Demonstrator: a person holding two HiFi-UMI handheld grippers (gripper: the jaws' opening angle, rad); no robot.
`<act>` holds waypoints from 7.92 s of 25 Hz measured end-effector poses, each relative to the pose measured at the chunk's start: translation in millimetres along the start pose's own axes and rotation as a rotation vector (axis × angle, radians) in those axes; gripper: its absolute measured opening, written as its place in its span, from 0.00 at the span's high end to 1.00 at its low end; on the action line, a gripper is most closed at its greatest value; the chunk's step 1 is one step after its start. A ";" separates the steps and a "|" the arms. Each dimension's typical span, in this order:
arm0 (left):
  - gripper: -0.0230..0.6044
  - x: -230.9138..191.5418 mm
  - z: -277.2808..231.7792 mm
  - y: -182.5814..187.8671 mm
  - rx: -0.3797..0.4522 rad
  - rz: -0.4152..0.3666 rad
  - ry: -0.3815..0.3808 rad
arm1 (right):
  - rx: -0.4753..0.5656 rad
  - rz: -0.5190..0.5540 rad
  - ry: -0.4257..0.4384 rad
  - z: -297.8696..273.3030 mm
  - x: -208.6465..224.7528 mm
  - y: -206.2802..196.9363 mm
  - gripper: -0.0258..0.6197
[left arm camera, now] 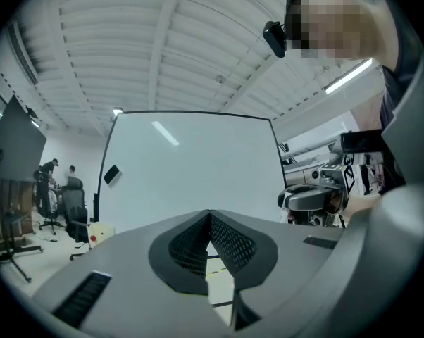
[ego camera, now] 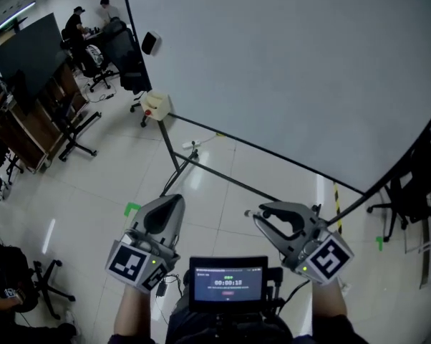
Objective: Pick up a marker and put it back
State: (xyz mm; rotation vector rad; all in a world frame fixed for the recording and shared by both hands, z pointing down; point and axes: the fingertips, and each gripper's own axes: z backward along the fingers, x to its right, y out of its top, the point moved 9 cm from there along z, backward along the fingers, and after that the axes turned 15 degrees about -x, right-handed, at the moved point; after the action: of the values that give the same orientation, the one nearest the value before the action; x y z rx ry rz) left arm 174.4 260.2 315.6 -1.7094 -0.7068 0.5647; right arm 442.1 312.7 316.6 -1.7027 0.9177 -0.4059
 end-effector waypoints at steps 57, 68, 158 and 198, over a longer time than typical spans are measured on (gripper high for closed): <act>0.96 -14.9 141.5 -22.0 -0.014 -0.070 0.140 | 0.079 -0.002 0.098 -25.9 -106.3 35.0 0.82; 0.96 -7.4 125.1 25.1 0.004 -0.177 0.157 | 0.120 0.039 0.074 -11.4 -70.2 43.8 0.82; 0.96 -611.5 -128.0 16.6 -0.095 -0.090 0.246 | -0.006 0.050 0.013 -589.5 239.0 156.4 0.82; 0.96 -656.8 -214.4 -8.6 -0.210 -0.053 0.133 | -0.244 -0.110 -0.115 -663.4 284.8 49.6 0.81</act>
State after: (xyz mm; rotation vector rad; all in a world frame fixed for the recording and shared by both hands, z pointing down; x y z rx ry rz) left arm -140.9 -351.2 380.6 -1.8973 -0.7335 0.3462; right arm 159.5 -341.6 442.2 -1.9846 0.8167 -0.2733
